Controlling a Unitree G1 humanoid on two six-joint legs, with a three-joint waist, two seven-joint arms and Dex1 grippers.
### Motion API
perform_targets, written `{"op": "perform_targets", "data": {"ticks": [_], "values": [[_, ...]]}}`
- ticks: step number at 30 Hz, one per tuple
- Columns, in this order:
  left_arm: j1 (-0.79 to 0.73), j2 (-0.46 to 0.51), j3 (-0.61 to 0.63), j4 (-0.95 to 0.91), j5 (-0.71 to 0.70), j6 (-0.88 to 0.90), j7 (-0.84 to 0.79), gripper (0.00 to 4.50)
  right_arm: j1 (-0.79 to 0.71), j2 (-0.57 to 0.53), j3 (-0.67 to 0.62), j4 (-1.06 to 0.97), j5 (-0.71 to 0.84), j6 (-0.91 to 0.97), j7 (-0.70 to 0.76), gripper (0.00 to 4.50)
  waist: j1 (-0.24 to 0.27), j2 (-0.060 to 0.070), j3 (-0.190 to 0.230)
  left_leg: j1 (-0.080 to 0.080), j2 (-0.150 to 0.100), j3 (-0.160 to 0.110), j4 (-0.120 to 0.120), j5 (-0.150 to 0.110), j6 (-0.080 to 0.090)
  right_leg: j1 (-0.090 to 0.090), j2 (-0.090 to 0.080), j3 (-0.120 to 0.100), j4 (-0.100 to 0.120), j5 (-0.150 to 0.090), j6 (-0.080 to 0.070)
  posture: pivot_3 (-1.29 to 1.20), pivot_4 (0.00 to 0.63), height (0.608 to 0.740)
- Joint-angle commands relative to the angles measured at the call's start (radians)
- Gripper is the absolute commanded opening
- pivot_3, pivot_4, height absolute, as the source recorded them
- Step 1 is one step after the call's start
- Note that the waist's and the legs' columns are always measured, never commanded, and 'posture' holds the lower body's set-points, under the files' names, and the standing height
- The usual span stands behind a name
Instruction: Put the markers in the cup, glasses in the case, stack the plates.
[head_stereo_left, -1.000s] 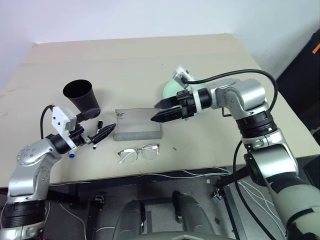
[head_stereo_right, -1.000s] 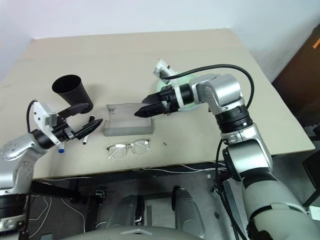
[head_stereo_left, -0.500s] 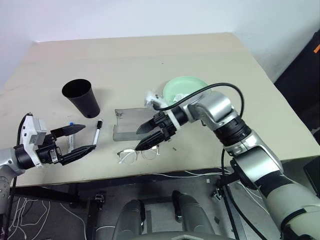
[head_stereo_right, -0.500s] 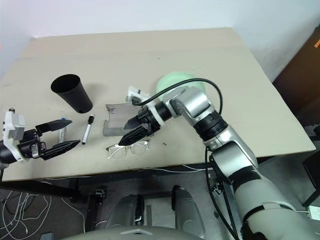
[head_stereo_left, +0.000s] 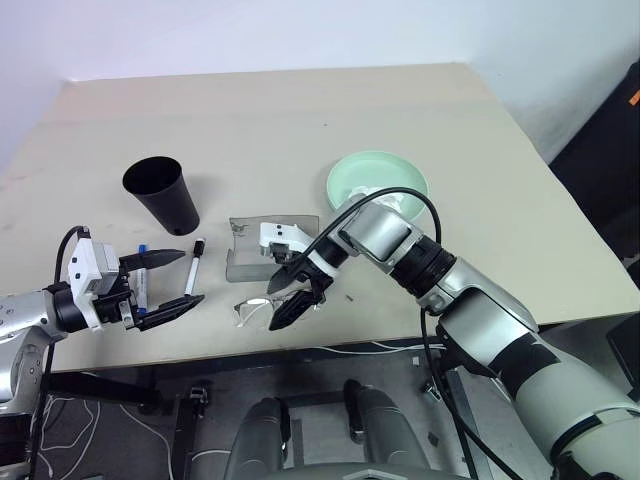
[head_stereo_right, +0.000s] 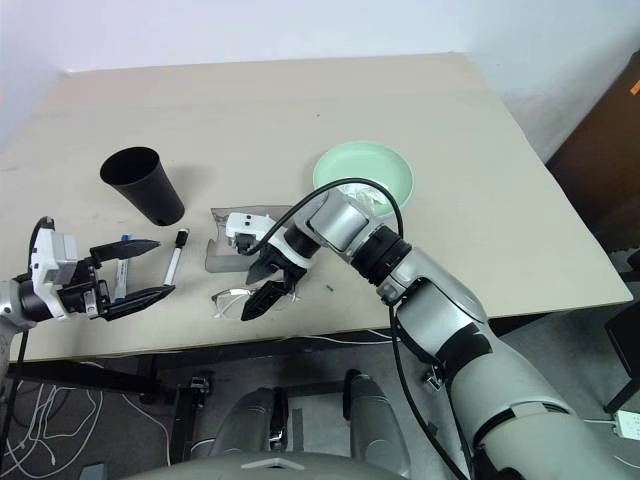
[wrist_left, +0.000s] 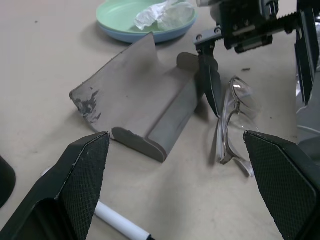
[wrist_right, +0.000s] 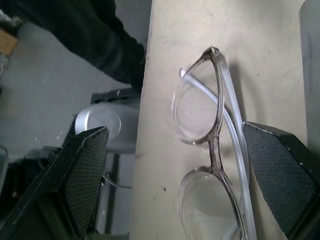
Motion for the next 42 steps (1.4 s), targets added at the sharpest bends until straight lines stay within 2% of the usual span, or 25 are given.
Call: {"op": "perform_targets", "data": {"ticks": [1, 4, 9, 16, 19, 23, 29, 33, 37, 42], "values": [[-0.015, -0.009, -0.005, 0.005, 0.009, -0.029, 0.004, 4.5, -0.026, 0.014, -0.004, -0.008, -0.021, -0.02, 0.018, 4.1, 0.0, 0.0, 0.0, 0.0, 0.0, 0.0, 0.0, 0.0, 0.0, 0.0, 0.0, 0.0, 0.0, 0.0, 0.0, 0.0, 0.15, 0.733], [-0.019, -0.023, -0.012, 0.012, 0.017, -0.039, 0.008, 4.5, -0.023, 0.019, -0.011, -0.01, -0.031, -0.018, 0.023, 3.4, 0.0, 0.0, 0.0, 0.0, 0.0, 0.0, 0.001, 0.0, 0.0, 0.0, 0.0, 0.0, 0.001, 0.0, 0.0, 0.0, 0.15, 0.733], [-0.016, -0.03, -0.021, 0.019, 0.022, -0.054, 0.004, 4.5, -0.022, 0.028, -0.021, -0.008, -0.042, 0.0, 0.015, 1.83, 0.0, 0.0, 0.0, 0.001, 0.0, 0.0, 0.001, 0.0, 0.0, 0.0, 0.001, 0.0, 0.002, 0.0, 0.0, 0.0, 0.15, 0.733], [-0.027, -0.023, -0.024, 0.047, 0.03, -0.071, -0.003, 4.5, -0.019, 0.043, -0.028, 0.016, -0.059, -0.001, -0.005, 1.83, 0.0, 0.0, 0.0, 0.001, 0.0, 0.0, 0.001, 0.0, 0.0, 0.0, 0.001, 0.0, 0.003, 0.0, 0.0, 0.0, 0.15, 0.733], [-0.032, -0.023, -0.025, 0.057, 0.031, -0.074, -0.006, 4.5, -0.03, 0.05, -0.045, 0.033, -0.051, 0.014, -0.004, 1.32, 0.0, 0.0, 0.0, 0.001, 0.0, 0.0, 0.001, 0.0, 0.0, 0.0, 0.001, 0.0, 0.003, 0.0, 0.0, 0.0, 0.15, 0.733], [-0.035, -0.026, -0.029, 0.066, 0.032, -0.078, -0.009, 4.5, -0.038, 0.043, -0.058, 0.035, -0.049, 0.009, 0.012, 0.03, 0.0, 0.0, 0.0, 0.001, 0.0, 0.0, 0.002, 0.0, 0.0, 0.0, 0.001, 0.0, 0.003, 0.0, 0.0, 0.0, 0.15, 0.733], [-0.034, -0.037, -0.037, 0.075, 0.029, -0.087, -0.009, 4.5, -0.066, 0.007, -0.113, -0.01, 0.003, 0.054, 0.082, 0.03, 0.0, 0.0, 0.0, 0.001, 0.0, 0.0, 0.002, 0.0, 0.0, 0.0, 0.001, 0.0, 0.003, 0.0, 0.0, 0.0, 0.15, 0.733], [-0.03, -0.045, -0.035, 0.08, 0.028, -0.087, -0.005, 4.5, -0.133, -0.002, -0.225, 0.03, 0.072, 0.065, 0.113, 0.03, 0.0, 0.0, 0.0, 0.001, 0.0, 0.0, 0.002, 0.0, 0.0, 0.001, 0.001, 0.0, 0.003, 0.0, 0.0, 0.0, 0.15, 0.733], [-0.025, -0.048, -0.027, 0.082, 0.026, -0.088, -0.006, 4.5, -0.232, 0.038, -0.303, 0.244, 0.031, -0.044, 0.014, 0.03, -0.001, 0.0, 0.0, 0.002, 0.0, 0.0, 0.002, 0.0, 0.0, 0.001, 0.002, -0.001, 0.004, 0.0, 0.0, 0.0, 0.15, 0.733], [-0.016, -0.051, -0.023, 0.079, 0.025, -0.091, -0.003, 4.5, -0.292, 0.07, -0.324, 0.473, -0.067, -0.313, -0.061, 0.03, -0.002, 0.0, 0.0, 0.003, 0.001, 0.0, 0.001, 0.0, 0.0, 0.002, 0.002, -0.001, 0.003, 0.0, 0.0, 0.0, 0.15, 0.733]]}}
